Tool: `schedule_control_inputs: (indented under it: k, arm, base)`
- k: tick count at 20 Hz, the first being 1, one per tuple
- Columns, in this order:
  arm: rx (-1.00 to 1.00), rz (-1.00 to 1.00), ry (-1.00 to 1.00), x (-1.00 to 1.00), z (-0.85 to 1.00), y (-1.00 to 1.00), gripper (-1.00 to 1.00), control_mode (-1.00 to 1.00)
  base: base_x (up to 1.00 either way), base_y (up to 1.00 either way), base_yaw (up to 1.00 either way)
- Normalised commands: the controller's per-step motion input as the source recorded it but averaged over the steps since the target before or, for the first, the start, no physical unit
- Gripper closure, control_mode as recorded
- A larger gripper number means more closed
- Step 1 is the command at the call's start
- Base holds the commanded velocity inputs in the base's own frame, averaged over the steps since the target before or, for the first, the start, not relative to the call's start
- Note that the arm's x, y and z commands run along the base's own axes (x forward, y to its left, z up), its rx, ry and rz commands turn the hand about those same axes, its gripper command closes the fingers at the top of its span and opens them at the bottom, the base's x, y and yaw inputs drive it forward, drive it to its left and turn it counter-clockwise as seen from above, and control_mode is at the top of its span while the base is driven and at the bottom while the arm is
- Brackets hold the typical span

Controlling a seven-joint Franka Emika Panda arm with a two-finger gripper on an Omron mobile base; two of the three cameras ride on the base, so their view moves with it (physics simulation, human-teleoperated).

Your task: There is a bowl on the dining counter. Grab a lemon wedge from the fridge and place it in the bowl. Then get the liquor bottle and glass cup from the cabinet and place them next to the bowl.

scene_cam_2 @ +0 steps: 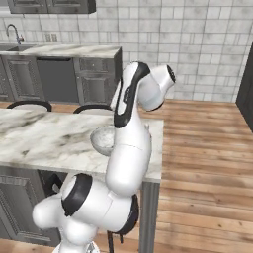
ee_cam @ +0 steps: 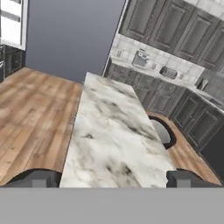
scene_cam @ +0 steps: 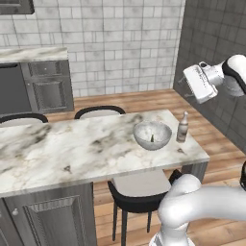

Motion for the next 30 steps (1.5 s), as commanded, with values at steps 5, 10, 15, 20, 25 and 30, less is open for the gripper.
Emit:
schedule_control_inputs:
  k: [5, 10, 15, 20, 25, 30]
  arm:
    - [-0.13, -0.19, 0.00, -0.41, 0.37, 0.28, -1.00, -1.00]
    - [-0.09, -0.19, 0.01, -0.37, 0.42, 0.21, -1.00, -1.00]
    - [-0.01, -0.55, 0.17, -0.57, 0.22, 0.05, -1.00, -1.00]
    - [0.00, -0.81, 0.29, -0.42, 0.02, 0.00, -1.00, -1.00]
    - [0.00, -0.82, 0.30, -0.35, 0.01, 0.00, -1.00, -1.00]
    - [0.02, -0.74, 0.33, -0.50, 0.07, -0.06, -1.00, -1.00]
  base:
    - [0.00, 0.00, 0.00]
    - [0.00, 0.00, 0.00]
    - [0.00, 0.00, 0.00]
    - [0.00, 0.00, 0.00]
    - [0.00, 0.00, 0.00]
    - [0.00, 0.00, 0.00]
